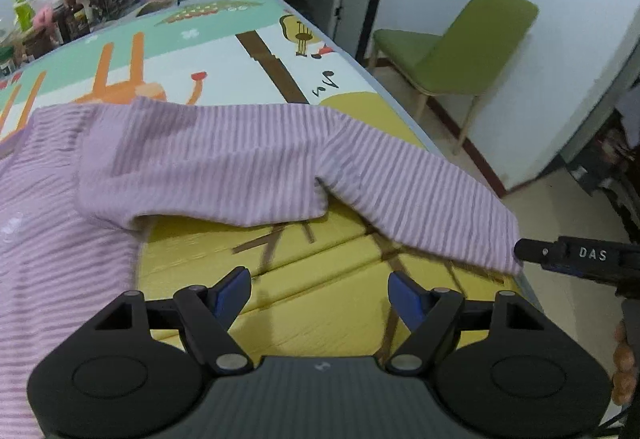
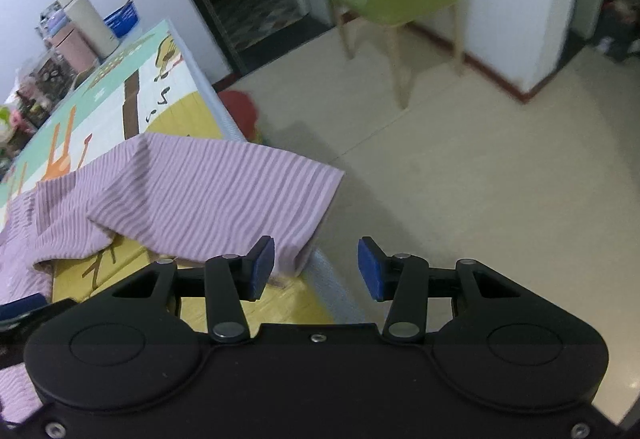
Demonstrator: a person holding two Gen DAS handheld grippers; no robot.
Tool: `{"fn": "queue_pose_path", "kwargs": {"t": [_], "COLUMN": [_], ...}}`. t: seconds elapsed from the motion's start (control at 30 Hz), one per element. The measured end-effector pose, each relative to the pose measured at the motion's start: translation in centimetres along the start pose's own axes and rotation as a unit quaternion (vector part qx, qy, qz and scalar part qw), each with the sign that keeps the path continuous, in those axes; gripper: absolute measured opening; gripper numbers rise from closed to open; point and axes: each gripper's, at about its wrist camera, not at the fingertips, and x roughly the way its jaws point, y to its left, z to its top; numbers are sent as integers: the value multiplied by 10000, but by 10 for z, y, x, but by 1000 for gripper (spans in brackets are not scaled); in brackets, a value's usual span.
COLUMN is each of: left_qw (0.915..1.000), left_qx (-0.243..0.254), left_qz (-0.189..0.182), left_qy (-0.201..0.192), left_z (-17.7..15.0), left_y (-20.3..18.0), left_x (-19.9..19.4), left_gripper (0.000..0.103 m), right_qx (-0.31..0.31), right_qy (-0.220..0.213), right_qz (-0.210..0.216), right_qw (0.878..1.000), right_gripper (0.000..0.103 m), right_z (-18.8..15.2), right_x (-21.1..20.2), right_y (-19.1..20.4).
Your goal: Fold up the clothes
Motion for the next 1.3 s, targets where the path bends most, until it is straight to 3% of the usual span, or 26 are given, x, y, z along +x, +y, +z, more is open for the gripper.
{"fn": "queue_pose_path", "kwargs": {"t": [0.13, 0.3, 0.47, 0.7, 1.0, 1.13, 1.23, 1.3], "left_qw": [9996, 9987, 9980, 9983, 9971, 9950, 9936, 9928], "left_qx": [-32, -361, -368, -237, -589, -876, -1016, -1115], "left_qz": [284, 351, 514, 524, 477, 471, 500, 428], "left_qy": [-54, 4, 57, 47, 31, 15, 17, 37], "left_z": [2, 2, 5, 7, 19, 25, 28, 29], "left_y": [-21, -33, -44, -61, -61, -56, -54, -52], "left_x": [12, 17, 25, 34, 43, 47, 50, 53], "left_gripper": [78, 78, 78, 78, 78, 78, 77, 72], "right_qx": [47, 132, 27, 106, 831, 965, 941, 849], "right_qy": [351, 625, 782, 947, 1261, 1270, 1194, 1097], "right_qz": [649, 1197, 1468, 1538, 2522, 2681, 2665, 2597], "right_qw": [9973, 9908, 9861, 9835, 9558, 9501, 9518, 9557], "right_gripper": [44, 44, 44, 44, 44, 44, 37, 22], "right_z": [21, 38, 45, 48, 48, 46, 45, 46], "right_x": [29, 52, 62, 72, 83, 87, 87, 85], "right_y": [-32, -58, -67, -83, -101, -101, -99, -97]}}
